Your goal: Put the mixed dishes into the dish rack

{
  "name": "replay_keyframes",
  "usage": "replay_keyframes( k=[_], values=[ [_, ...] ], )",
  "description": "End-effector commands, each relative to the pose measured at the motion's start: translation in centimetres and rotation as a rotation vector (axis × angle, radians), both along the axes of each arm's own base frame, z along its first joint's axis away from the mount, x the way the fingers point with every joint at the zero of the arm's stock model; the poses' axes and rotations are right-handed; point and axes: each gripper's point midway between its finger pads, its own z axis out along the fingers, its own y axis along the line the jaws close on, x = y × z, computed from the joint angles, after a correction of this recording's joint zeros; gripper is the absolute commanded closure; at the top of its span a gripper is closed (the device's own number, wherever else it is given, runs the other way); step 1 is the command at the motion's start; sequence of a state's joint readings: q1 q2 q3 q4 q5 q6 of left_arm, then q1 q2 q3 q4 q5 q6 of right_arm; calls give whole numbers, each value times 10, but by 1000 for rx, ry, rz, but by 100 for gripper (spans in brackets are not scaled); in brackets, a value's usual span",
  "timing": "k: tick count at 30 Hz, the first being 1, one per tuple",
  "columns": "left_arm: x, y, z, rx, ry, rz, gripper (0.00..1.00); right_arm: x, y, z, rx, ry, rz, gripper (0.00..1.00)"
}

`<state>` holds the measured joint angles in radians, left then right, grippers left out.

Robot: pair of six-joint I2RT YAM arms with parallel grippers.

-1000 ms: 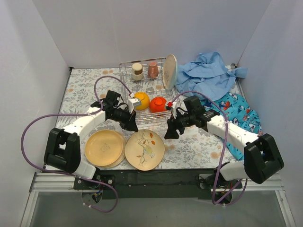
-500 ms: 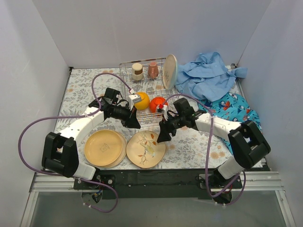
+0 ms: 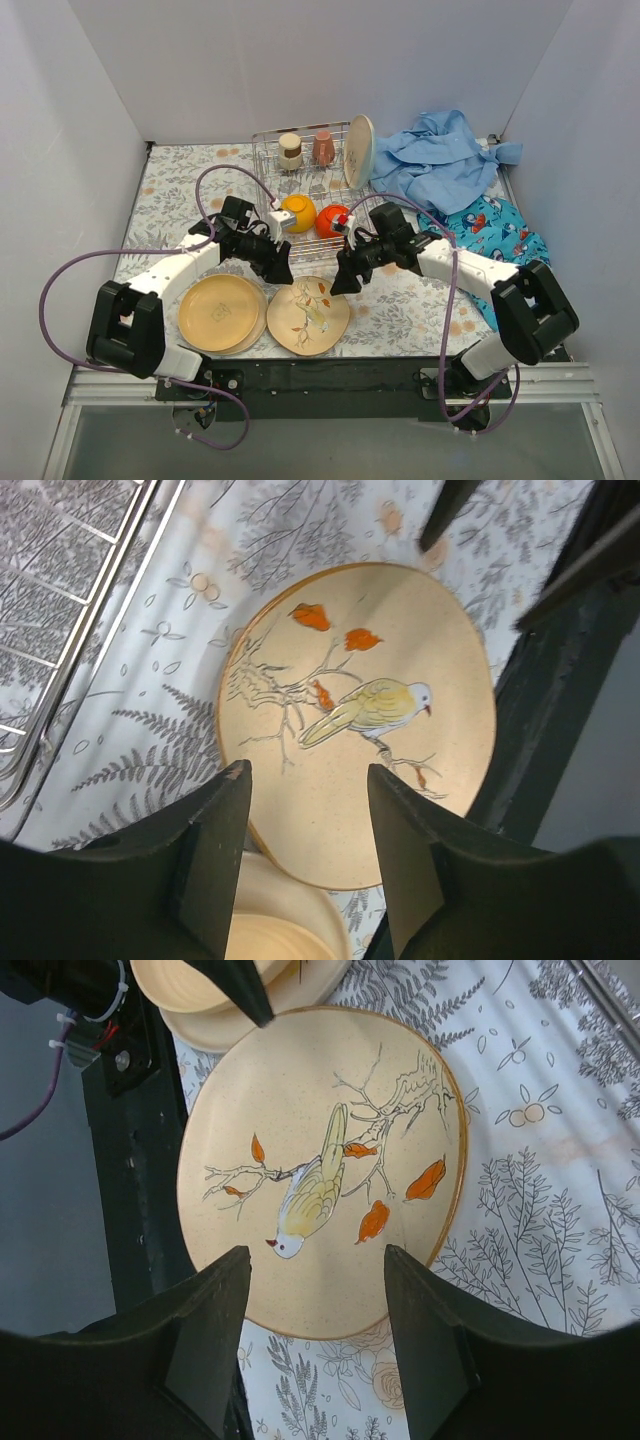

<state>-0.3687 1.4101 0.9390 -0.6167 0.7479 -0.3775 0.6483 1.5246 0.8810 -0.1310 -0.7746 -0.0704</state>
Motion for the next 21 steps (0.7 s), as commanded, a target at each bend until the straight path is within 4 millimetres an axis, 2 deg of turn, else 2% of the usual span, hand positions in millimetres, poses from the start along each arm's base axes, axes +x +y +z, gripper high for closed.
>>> replay_keyframes(
  k=[1, 7, 15, 18, 21],
  values=[
    [10, 13, -18, 87, -71, 29, 50, -1, -3, 21, 38, -77, -8, 36],
    [12, 18, -48, 138, -44, 18, 52, -6, -10, 24, 42, -114, -16, 36],
    [4, 21, -71, 156, -6, -1, 54, -10, -16, 20, 38, -128, -17, 36],
    [4, 23, -74, 169, -7, 2, 54, -9, -18, 19, 34, -135, -22, 36],
    [7, 25, -66, 180, -31, 22, 55, -9, -19, 20, 37, -143, -23, 36]
  ],
)
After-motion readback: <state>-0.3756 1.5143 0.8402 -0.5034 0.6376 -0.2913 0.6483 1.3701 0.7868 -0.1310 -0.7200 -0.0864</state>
